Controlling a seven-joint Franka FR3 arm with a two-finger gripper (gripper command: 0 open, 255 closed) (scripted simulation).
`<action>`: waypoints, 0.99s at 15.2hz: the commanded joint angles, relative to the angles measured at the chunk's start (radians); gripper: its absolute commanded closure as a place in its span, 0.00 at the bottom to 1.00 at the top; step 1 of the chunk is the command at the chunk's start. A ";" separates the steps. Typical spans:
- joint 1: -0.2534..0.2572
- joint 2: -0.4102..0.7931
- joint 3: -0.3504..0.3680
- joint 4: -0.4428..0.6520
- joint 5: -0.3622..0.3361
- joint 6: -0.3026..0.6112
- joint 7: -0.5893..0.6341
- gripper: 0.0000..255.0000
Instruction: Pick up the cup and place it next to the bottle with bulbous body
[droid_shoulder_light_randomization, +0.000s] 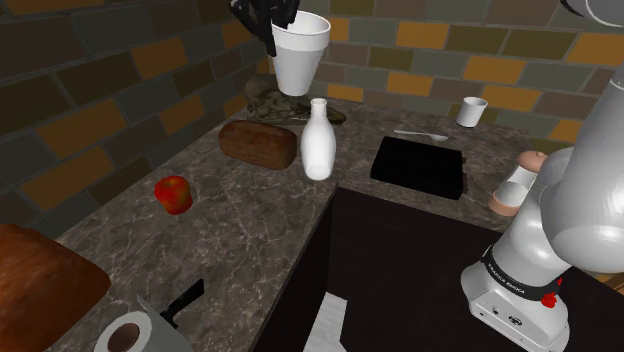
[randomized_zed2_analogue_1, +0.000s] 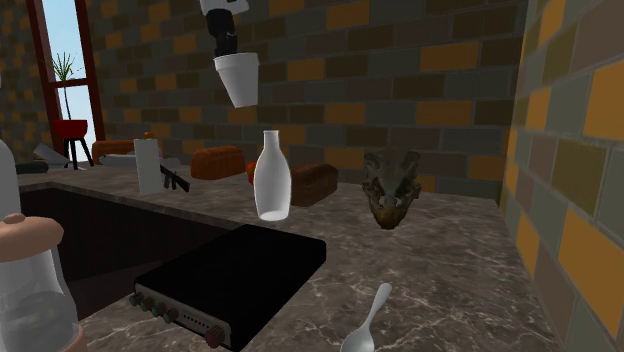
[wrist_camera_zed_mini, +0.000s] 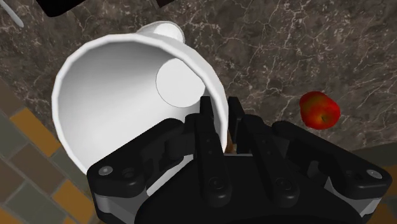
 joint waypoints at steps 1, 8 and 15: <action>0.031 0.041 0.022 0.056 -0.015 -0.026 0.046 1.00; 0.064 0.070 0.042 0.023 -0.023 0.024 0.108 1.00; 0.050 0.026 0.037 -0.132 -0.007 0.136 0.119 1.00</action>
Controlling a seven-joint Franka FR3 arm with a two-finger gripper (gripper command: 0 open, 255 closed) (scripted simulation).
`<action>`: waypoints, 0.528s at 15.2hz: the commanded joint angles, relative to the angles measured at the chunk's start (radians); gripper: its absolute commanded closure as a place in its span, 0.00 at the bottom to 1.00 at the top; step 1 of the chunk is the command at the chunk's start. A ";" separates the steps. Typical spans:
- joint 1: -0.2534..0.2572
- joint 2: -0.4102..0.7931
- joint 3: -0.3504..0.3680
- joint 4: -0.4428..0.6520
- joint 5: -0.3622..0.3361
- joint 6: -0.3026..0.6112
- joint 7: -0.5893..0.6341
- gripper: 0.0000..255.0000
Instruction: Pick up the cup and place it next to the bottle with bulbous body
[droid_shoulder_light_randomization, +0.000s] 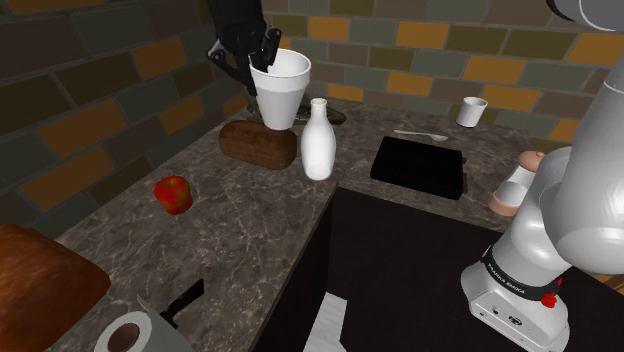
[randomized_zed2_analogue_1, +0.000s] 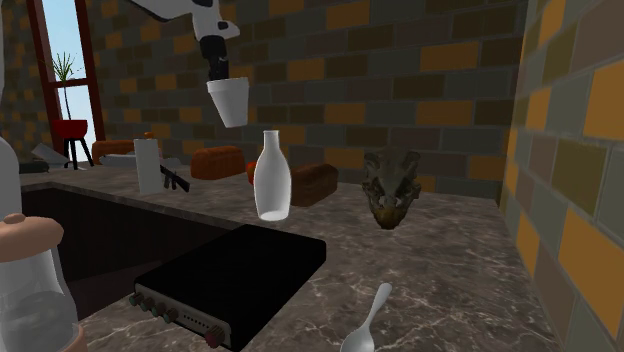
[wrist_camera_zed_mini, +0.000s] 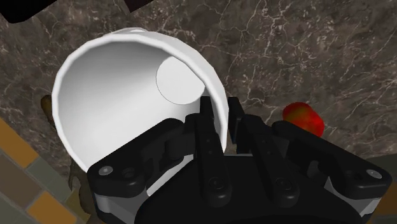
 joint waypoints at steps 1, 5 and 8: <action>-0.002 -0.007 -0.001 -0.035 0.002 0.029 0.003 1.00; -0.007 -0.022 -0.003 -0.108 0.007 0.088 0.010 1.00; -0.010 -0.030 -0.004 -0.159 0.009 0.131 0.015 1.00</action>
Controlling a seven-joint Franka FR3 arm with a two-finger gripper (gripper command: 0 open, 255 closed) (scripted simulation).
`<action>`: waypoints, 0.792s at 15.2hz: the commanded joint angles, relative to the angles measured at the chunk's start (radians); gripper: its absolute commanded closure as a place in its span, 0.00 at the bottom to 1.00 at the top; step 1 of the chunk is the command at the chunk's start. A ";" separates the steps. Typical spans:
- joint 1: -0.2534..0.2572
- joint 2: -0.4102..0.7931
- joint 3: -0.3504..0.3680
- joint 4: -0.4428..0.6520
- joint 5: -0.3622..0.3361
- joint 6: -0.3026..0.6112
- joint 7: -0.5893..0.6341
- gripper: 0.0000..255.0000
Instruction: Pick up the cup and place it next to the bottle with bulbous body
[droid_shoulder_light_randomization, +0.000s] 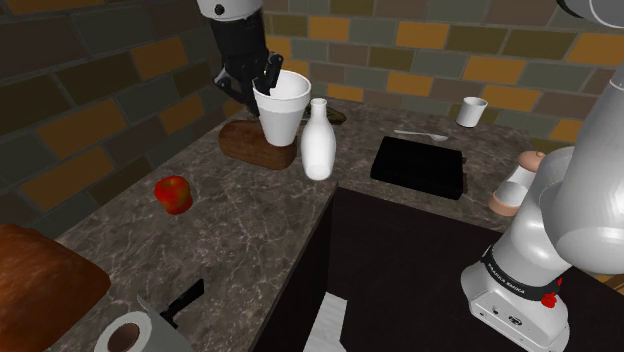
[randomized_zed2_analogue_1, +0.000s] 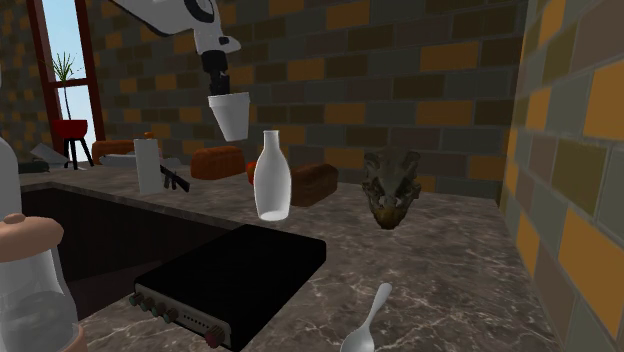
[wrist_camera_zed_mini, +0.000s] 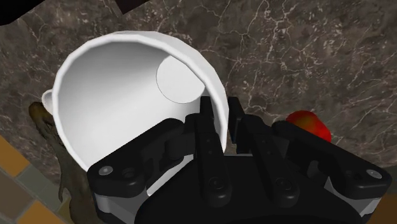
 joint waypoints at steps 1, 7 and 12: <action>-0.002 -0.006 -0.001 -0.036 0.001 0.030 0.003 1.00; -0.005 -0.013 -0.003 -0.124 0.001 0.112 0.015 1.00; -0.007 -0.012 -0.004 -0.190 -0.002 0.177 0.027 1.00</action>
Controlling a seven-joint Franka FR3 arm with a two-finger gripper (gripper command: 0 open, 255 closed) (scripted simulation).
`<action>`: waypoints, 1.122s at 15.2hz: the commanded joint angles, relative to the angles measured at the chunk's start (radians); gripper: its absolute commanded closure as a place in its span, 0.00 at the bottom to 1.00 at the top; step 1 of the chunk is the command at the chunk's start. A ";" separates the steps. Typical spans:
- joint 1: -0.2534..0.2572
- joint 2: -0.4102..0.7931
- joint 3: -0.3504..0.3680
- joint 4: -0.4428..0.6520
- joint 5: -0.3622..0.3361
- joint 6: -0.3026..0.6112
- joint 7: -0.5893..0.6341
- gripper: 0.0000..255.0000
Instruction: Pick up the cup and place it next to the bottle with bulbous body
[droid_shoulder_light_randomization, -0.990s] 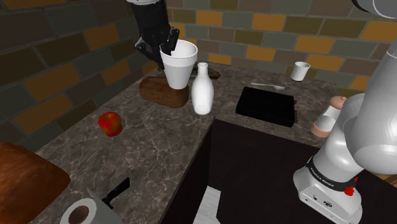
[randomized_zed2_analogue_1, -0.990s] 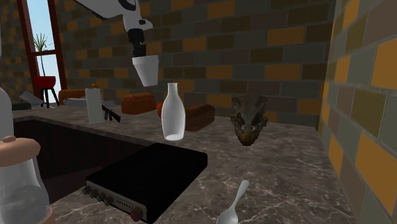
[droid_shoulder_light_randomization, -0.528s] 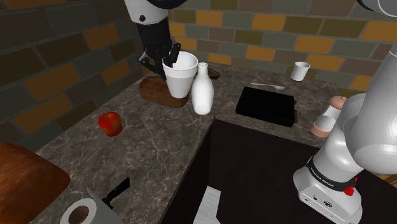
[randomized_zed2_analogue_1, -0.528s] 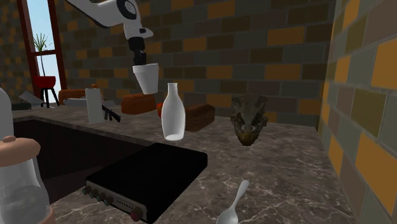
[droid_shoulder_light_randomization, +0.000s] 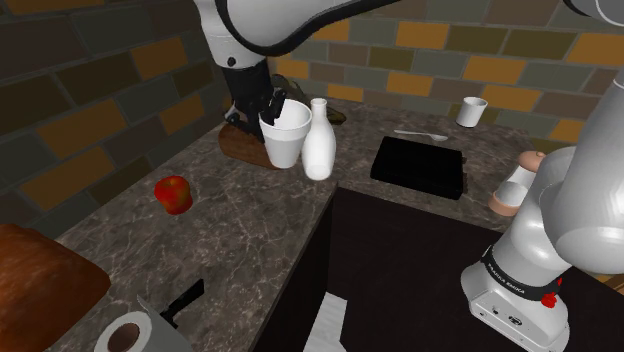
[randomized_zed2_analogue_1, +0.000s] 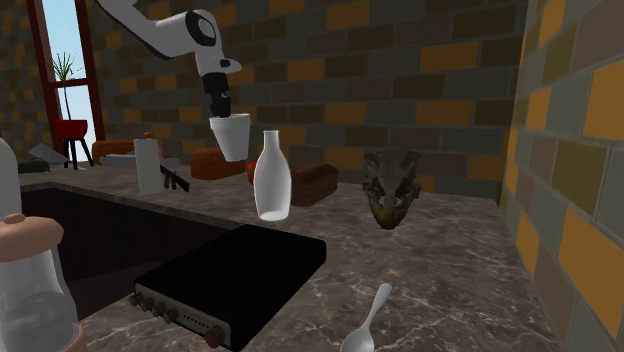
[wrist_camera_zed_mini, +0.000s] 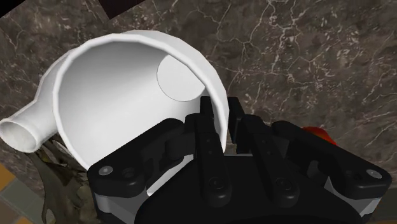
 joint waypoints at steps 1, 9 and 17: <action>0.000 0.005 0.000 -0.021 -0.003 0.025 0.005 1.00; -0.001 0.020 -0.002 -0.109 -0.014 0.126 0.027 1.00; -0.001 0.049 -0.005 -0.182 -0.033 0.224 0.052 1.00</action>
